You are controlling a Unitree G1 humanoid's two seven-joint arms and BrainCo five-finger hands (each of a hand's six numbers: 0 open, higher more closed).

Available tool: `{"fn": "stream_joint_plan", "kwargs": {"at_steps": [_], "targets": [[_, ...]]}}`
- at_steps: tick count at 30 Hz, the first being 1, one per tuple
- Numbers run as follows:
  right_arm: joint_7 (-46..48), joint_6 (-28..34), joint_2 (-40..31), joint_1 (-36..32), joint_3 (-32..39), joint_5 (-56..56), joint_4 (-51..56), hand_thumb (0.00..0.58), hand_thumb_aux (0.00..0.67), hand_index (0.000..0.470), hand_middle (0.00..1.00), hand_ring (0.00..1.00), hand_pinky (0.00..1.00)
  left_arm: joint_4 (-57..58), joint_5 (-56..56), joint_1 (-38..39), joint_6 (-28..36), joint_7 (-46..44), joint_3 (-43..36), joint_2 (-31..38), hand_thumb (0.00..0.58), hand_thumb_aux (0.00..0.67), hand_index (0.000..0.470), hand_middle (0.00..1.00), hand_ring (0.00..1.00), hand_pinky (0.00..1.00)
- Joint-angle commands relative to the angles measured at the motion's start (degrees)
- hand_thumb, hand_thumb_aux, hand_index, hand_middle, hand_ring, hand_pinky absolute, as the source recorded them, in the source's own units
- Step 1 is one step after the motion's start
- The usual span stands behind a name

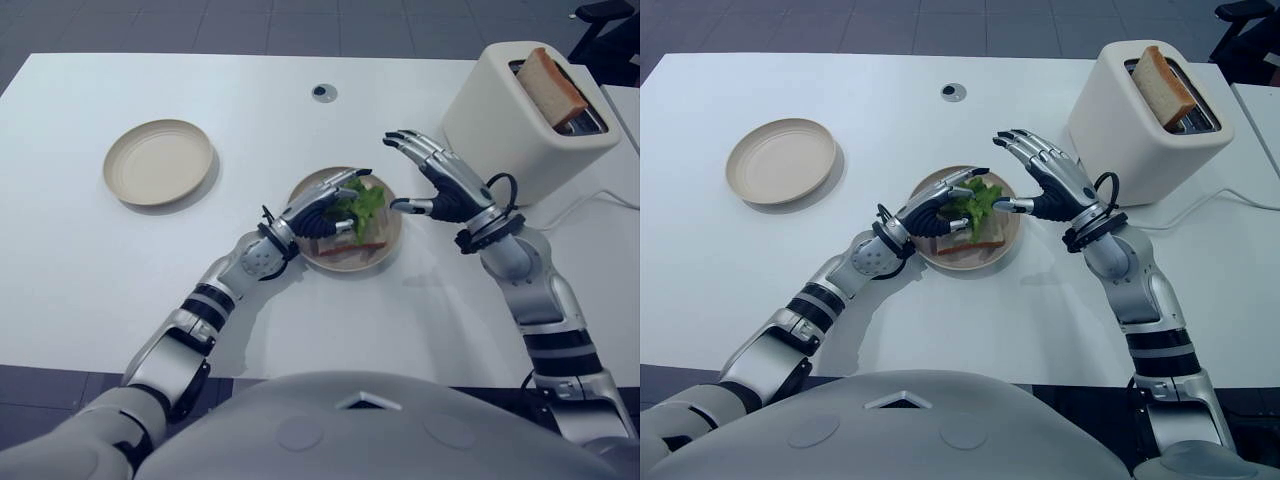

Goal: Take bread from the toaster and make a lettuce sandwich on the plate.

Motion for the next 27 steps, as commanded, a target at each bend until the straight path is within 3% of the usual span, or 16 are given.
{"fn": "stream_joint_plan", "kwargs": {"at_steps": [1, 2, 3, 4, 5, 11, 14, 20, 27], "targets": [[0.12, -0.06, -0.36, 0.51, -0.97, 0.99, 0.14, 0.0, 0.0, 0.0, 0.03, 0.03, 0.03, 0.38, 2.7, 1.18, 0.56, -1.6, -0.89, 2.05, 0.551, 0.52, 0.365, 0.0, 0.0, 0.0], [0.13, 0.09, -0.6, 0.64, -1.71, 1.26, -0.49, 0.0, 0.0, 0.0, 0.03, 0.03, 0.03, 0.55, 3.36, 1.17, 1.2, -1.65, -0.7, 2.6, 0.494, 0.413, 0.289, 0.0, 0.0, 0.0], [0.04, 0.22, -0.96, 0.9, -2.75, 1.58, -1.16, 0.0, 0.0, 0.0, 0.02, 0.02, 0.02, 0.48, 4.07, 1.11, 1.94, -1.78, -0.55, 3.2, 0.452, 0.355, 0.249, 0.0, 0.0, 0.0], [-0.09, 0.33, -1.39, 1.3, -4.27, 2.03, -2.12, 0.0, 0.0, 0.0, 0.0, 0.0, 0.0, 0.22, 4.9, 1.04, 2.76, -1.58, -0.26, 3.92, 0.128, 0.079, 0.055, 0.0, 0.0, 0.0], [-0.3, 0.71, -1.67, 1.7, -6.4, 2.8, -3.51, 0.0, 0.0, 0.0, 0.0, 0.0, 0.0, -0.2, 5.71, 0.94, 3.64, -1.16, 0.19, 4.66, 0.0, 0.0, 0.0, 0.0, 0.0, 0.0], [-5.04, 6.03, -1.02, 1.97, -24.27, 8.47, -12.33, 0.0, 0.0, 0.0, 0.0, 0.0, 0.0, -3.71, 7.18, 0.65, 6.07, 1.67, 2.9, 6.48, 0.0, 0.0, 0.0, 0.0, 0.0, 0.0], [-9.73, 8.45, -3.39, 0.36, -29.29, 3.26, -7.38, 0.0, 0.0, 0.0, 0.0, 0.0, 0.0, -5.86, 6.25, 1.12, 6.57, 3.72, 4.63, 5.96, 0.0, 0.0, 0.0, 0.0, 0.0, 0.0], [-16.98, 9.21, -9.53, -2.51, -24.04, -6.63, 17.41, 0.0, 0.0, 0.0, 0.0, 0.0, 0.0, -8.34, 4.21, 2.8, 5.43, 5.57, 6.76, 5.01, 0.0, 0.0, 0.0, 0.0, 0.0, 0.0], [-19.95, 6.86, -11.86, -11.08, -15.64, -7.6, 30.43, 0.0, 0.0, 0.0, 0.0, 0.0, 0.0, -9.12, 3.01, 4.43, 4.93, 5.48, 8.18, 5.24, 0.0, 0.0, 0.0, 0.0, 0.0, 0.0]]}}
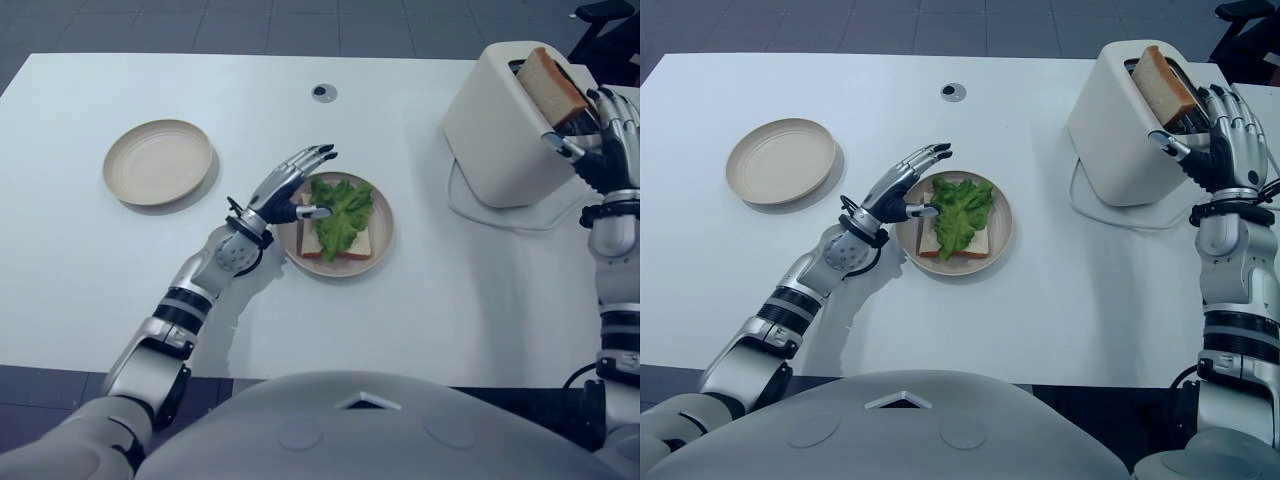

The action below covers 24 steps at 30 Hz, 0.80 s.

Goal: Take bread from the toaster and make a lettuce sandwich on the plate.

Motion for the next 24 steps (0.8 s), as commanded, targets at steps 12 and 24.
{"fn": "stream_joint_plan", "kwargs": {"at_steps": [12, 24], "targets": [[-3.91, -4.13, -3.21, -7.93, 4.3, 3.47, 3.41, 0.58, 0.67, 0.47, 1.0, 1.0, 1.0, -2.58, -2.36, 4.21, 0.74, -0.56, 3.6, 0.54, 0.0, 0.0, 0.0, 0.0, 0.0, 0.0], [4.94, -20.29, 8.87, -2.17, 17.32, 32.52, -23.94, 0.58, 0.67, 0.47, 1.0, 1.0, 1.0, -5.15, -8.94, 5.93, -9.27, 9.99, 13.54, -2.5, 0.0, 0.0, 0.0, 0.0, 0.0, 0.0]]}}
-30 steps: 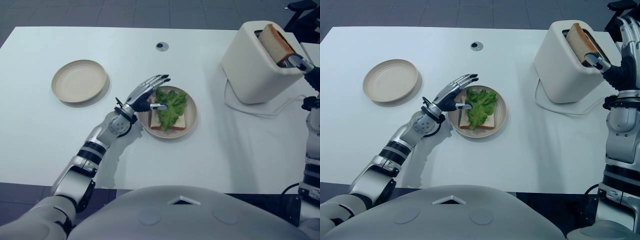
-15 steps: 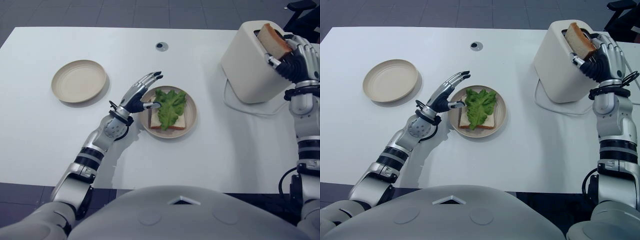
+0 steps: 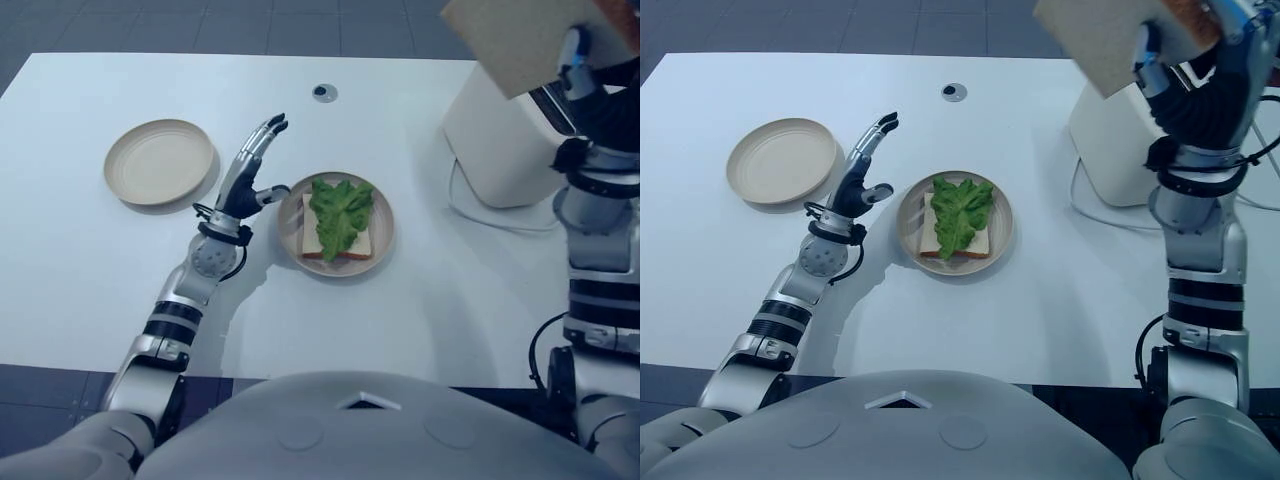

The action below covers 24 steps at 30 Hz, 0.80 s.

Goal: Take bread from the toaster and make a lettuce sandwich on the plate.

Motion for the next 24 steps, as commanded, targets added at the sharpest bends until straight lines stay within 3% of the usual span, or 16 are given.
{"fn": "stream_joint_plan", "kwargs": {"at_steps": [1, 6, 11, 20, 24], "targets": [[19.66, 4.96, 1.53, 4.49, 11.67, 17.06, -0.53, 0.58, 0.67, 0.47, 1.0, 1.0, 1.0, -1.93, -3.06, 0.75, -2.97, 2.69, 4.06, -0.87, 0.0, 0.0, 0.0, 0.0, 0.0, 0.0], [35.69, 18.52, 3.48, 6.61, 15.89, 28.72, 1.98, 0.58, 0.67, 0.47, 1.0, 1.0, 1.0, -2.64, -5.66, 0.38, -4.25, 3.26, 8.01, -0.84, 0.0, 0.0, 0.0, 0.0, 0.0, 0.0], [44.69, 23.77, 5.76, 5.07, 17.55, 29.28, 8.09, 0.58, 0.67, 0.47, 1.0, 1.0, 1.0, -2.45, -3.85, 0.6, -5.75, 1.77, 9.18, 1.26, 0.0, 0.0, 0.0, 0.0, 0.0, 0.0], [47.0, 22.46, 10.72, 1.03, 20.42, 19.31, 19.47, 0.58, 0.67, 0.47, 1.0, 1.0, 1.0, -1.32, 6.08, 1.51, -10.82, -5.06, 0.95, 4.79, 0.0, 0.0, 0.0, 0.0, 0.0, 0.0], [45.15, 18.93, 10.01, -0.41, 22.33, 11.3, 24.74, 0.58, 0.67, 0.47, 1.0, 1.0, 1.0, -1.77, 15.63, 3.5, -9.24, -13.52, -7.04, 10.02, 0.0, 0.0, 0.0, 0.0, 0.0, 0.0]]}}
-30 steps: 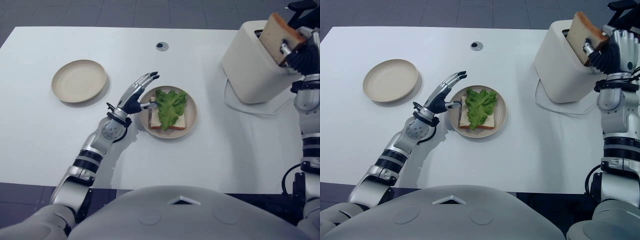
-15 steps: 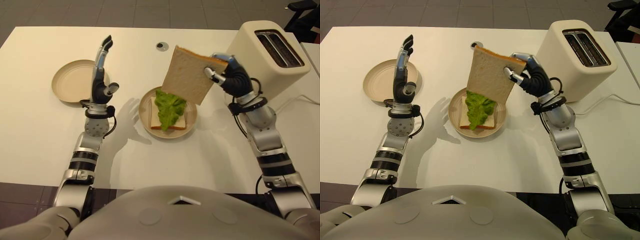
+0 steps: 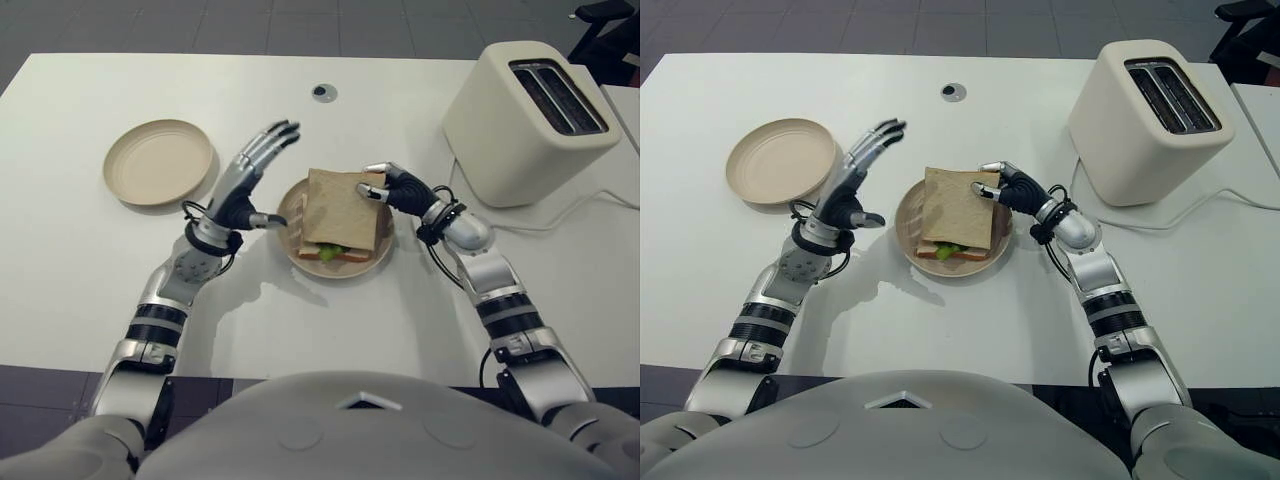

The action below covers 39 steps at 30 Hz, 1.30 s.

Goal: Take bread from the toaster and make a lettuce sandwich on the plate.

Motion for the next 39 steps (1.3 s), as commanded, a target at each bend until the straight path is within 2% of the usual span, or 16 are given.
{"fn": "stream_joint_plan", "kwargs": {"at_steps": [1, 6, 8, 9, 10, 11, 14, 15, 20, 21, 22, 23, 24, 28, 32, 39], "targets": [[-1.92, -3.6, -1.19, -1.44, 2.71, -8.75, 5.09, 0.58, 0.67, 0.47, 1.0, 1.0, 1.0, 1.01, 8.22, 2.1, 2.42, -8.91, -7.48, 5.08, 0.0, 0.0, 0.0, 0.0, 0.0, 0.0], [-5.08, -7.92, -1.73, -2.87, 4.38, -15.98, 8.27, 0.58, 0.67, 0.47, 1.0, 1.0, 1.0, 4.28, 10.97, 3.41, 6.96, -19.88, -14.86, 9.88, 0.0, 0.0, 0.0, 0.0, 0.0, 0.0], [-6.26, -8.63, -1.28, -2.96, 3.99, -16.54, 8.54, 0.58, 0.67, 0.47, 1.0, 1.0, 1.0, 4.63, 10.36, 3.29, 7.87, -20.34, -15.5, 10.78, 0.136, 0.084, 0.059, 0.0, 0.0, 0.0], [-7.54, -9.13, -1.13, -3.06, 3.46, -16.81, 8.56, 0.58, 0.67, 0.47, 0.81, 0.81, 0.81, 4.59, 9.9, 3.12, 8.15, -20.27, -15.66, 11.14, 0.179, 0.113, 0.079, 0.0, 0.0, 0.0], [-9.56, -9.71, -1.31, -3.26, 2.73, -17.63, 8.52, 0.56, 0.547, 0.383, 0.37, 0.37, 0.37, 4.47, 9.27, 2.98, 8.35, -20.26, -15.76, 11.43, 0.168, 0.105, 0.074, 0.0, 0.0, 0.0], [-13.92, -10.23, -2.1, -3.93, 1.21, -19.77, 8.73, 0.0, 0.0, 0.0, 0.0, 0.0, 0.0, 4.28, 8.81, 2.89, 8.58, -20.13, -15.88, 11.72, 0.172, 0.108, 0.076, 0.0, 0.0, 0.0], [-30.96, -9.98, -5.1, -5.53, -4.45, -27.86, 9.47, 0.0, 0.0, 0.0, 0.0, 0.0, 0.0, 4.27, 8.8, 1.98, 9.01, -18.13, -15.55, 12.0, 0.168, 0.105, 0.074, 0.0, 0.0, 0.0], [-34.65, -10.05, -5.76, -5.16, -6.21, -29.02, 9.26, 0.0, 0.0, 0.0, 0.0, 0.0, 0.0, 4.29, 9.21, 1.25, 8.97, -15.97, -14.99, 11.55, 0.018, 0.011, 0.007, 0.0, 0.0, 0.0], [-36.59, -11.07, -7.09, 0.76, -8.49, -28.64, 3.57, 0.0, 0.0, 0.0, 0.0, 0.0, 0.0, 1.31, -5.81, -2.7, 2.11, -2.27, -6.97, 2.16, 0.0, 0.0, 0.0, 0.0, 0.0, 0.0], [-33.85, -11.29, -7.01, 2.16, -8.38, -26.23, 1.94, 0.0, 0.0, 0.0, 0.03, 0.03, 0.03, 0.18, -9.96, -2.63, 0.18, -2.54, -6.98, 0.97, 0.271, 0.181, 0.127, 0.0, 0.0, 0.0], [-29.54, -11.34, -6.89, 4.02, -8.13, -21.92, -0.81, 0.251, 0.166, 0.116, 0.84, 0.84, 0.84, -1.4, -15.75, -2.08, -0.95, -4.07, -7.89, 0.1, 0.506, 0.431, 0.302, 0.0, 0.0, 0.0], [-24.76, -11.46, -7.15, 5.97, -7.45, -17.52, -3.81, 0.54, 0.494, 0.347, 1.0, 1.0, 1.0, -3.05, -21.14, -1.35, -1.55, -6.42, -9.32, 0.0, 0.58, 0.67, 0.47, 0.38, 0.38, 0.38], [-19.88, -11.75, -7.7, 8.43, -6.49, -12.37, -7.83, 0.58, 0.67, 0.47, 1.0, 1.0, 1.0, -4.95, -26.16, -0.3, -1.72, -9.55, -11.29, 0.85, 0.58, 0.67, 0.47, 1.0, 1.0, 1.0], [2.15, -23.48, -17.72, 22.83, 3.73, 8.3, -26.06, 0.58, 0.67, 0.47, 1.0, 1.0, 1.0, -16.67, -50.73, 7.14, 4.87, -29.8, -20.59, 11.38, 0.58, 0.67, 0.47, 1.0, 1.0, 1.0], [13.91, -28.0, -22.15, 26.56, 7.77, 8.65, -18.96, 0.58, 0.67, 0.47, 1.0, 1.0, 1.0, -12.99, -49.86, 13.17, 11.9, -44.65, -24.82, 18.41, 0.58, 0.67, 0.47, 1.0, 1.0, 1.0], [8.81, -25.78, -12.11, 18.43, 8.97, -9.91, -7.59, 0.58, 0.67, 0.47, 1.0, 1.0, 1.0, 4.01, -18.21, 3.43, 24.08, -25.33, -19.74, 8.2, 0.58, 0.67, 0.47, 1.0, 1.0, 1.0]]}}
